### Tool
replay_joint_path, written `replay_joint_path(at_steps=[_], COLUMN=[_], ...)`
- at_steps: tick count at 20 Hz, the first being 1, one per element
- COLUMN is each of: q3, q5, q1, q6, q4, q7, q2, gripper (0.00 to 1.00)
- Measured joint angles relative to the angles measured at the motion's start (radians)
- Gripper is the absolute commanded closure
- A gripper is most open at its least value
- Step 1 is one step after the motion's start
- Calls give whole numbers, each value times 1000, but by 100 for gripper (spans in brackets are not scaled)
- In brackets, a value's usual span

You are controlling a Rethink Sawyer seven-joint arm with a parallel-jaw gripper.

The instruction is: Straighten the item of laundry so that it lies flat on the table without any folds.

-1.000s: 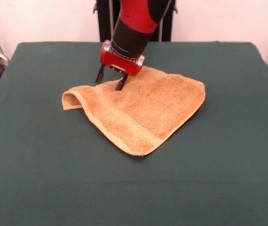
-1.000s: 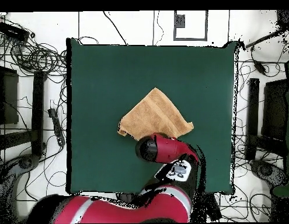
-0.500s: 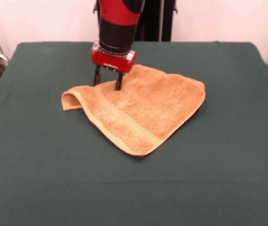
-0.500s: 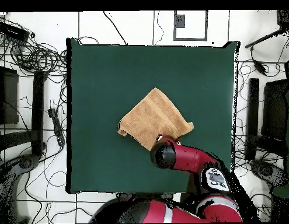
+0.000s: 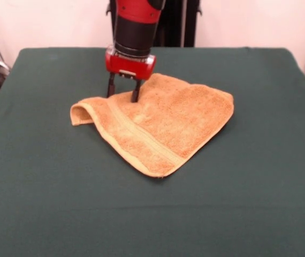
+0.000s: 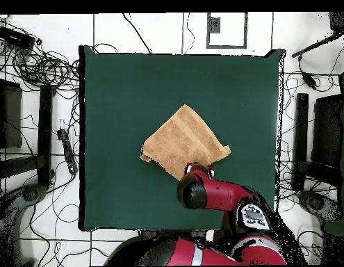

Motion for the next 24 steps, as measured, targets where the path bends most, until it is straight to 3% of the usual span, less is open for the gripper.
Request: replay_joint_path(at_steps=[13,24], q3=[5,53], q5=[0,-5], q1=[-8,-76], q6=[0,77], q4=[28,109], q7=[0,0], q2=[-37,-195], gripper=[0,0])
